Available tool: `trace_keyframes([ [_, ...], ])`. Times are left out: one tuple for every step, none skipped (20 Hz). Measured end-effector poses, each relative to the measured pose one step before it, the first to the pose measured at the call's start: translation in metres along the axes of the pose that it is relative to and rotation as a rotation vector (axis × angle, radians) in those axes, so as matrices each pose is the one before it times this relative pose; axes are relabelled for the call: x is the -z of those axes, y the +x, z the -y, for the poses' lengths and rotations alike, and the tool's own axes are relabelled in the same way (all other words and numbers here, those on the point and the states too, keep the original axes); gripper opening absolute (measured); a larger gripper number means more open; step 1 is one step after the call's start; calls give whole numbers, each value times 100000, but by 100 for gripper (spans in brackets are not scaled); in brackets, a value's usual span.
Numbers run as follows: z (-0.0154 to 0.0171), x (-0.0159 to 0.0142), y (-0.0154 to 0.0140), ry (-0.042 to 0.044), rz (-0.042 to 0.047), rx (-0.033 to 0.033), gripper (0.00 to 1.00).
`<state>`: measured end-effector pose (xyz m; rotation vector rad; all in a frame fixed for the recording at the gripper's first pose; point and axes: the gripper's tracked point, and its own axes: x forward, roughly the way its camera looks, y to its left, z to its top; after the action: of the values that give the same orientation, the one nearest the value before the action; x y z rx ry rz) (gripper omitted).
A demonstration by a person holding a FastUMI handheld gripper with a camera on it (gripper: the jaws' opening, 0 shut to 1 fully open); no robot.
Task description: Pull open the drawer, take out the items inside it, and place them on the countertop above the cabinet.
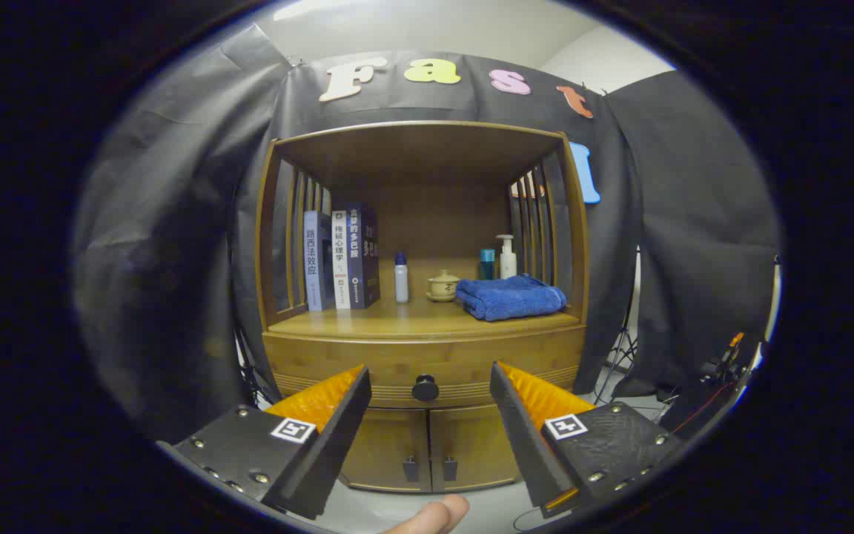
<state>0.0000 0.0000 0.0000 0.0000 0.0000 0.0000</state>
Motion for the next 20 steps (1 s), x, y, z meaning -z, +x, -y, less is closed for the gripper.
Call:
trace_keyframes([
  [-392, 10, 21, 243, -439, -1054, 97],
  [-216, -19, 8, -414, -313, 38, 97],
  [-95, -119, 23, -859, -70, -146, 97],
  [-23, -64, 216, -821, 77, 89, 97],
  [114, 96, -28, -397, -290, 241, 97],
  [76, 217, 76, 411, -852, 357, 97],
  [-195, 141, 8, 1132, -629, -351, 97],
  [-2, -7, -5, 1096, 150, -51, 97],
  [6, -145, -33, 1096, 560, -330, 97],
  [22, -98, 24, 686, 649, -176, 97],
  [-135, 169, 84, 9, 190, -223, 97],
  [-28, 121, 9, -471, -71, -60, 97],
  [7, -8, 37, -993, 49, -281, 97],
  [18, 92, -36, -732, -262, 13, 97],
  [14, -31, 14, -446, -65, 113, 97],
  [-28, 0, 72, 93, 134, -121, 97],
  [-117, -25, 44, 330, 131, -306, 97],
  [-39, 73, 104, 404, 77, 55, 97],
  [-116, 71, 82, 2, 37, -117, 97],
  [-13, 188, 206, -117, -188, -112, 97],
])
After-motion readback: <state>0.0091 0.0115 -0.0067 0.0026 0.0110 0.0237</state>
